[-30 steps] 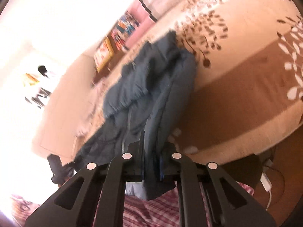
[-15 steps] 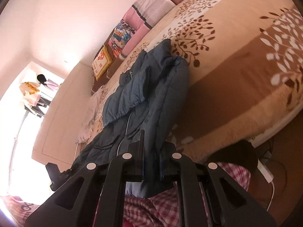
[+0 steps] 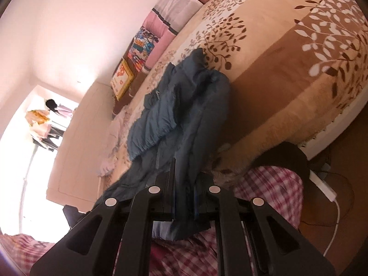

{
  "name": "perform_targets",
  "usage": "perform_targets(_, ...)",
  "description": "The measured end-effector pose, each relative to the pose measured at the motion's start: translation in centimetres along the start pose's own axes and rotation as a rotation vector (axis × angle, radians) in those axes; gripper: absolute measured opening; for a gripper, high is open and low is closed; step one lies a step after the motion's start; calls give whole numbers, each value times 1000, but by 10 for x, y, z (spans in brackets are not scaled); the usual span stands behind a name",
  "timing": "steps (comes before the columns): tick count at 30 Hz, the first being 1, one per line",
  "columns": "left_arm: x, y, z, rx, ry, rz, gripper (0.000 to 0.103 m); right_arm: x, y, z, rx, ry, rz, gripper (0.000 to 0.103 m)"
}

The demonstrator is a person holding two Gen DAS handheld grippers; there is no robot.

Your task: Fold large clothes

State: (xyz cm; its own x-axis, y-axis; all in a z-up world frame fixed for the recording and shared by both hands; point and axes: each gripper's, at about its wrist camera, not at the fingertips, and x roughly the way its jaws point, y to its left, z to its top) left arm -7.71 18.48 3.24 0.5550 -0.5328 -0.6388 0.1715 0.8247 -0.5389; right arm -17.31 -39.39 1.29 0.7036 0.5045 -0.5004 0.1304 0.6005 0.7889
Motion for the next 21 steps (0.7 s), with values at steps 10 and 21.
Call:
perform_targets(10,3,-13,82,-9,-113,-43,8,16,63,77,-153,-35,34,12)
perform_targets(21,47,-26,212,9,-209,-7,9,90,127,212,-314,-65,-18,12)
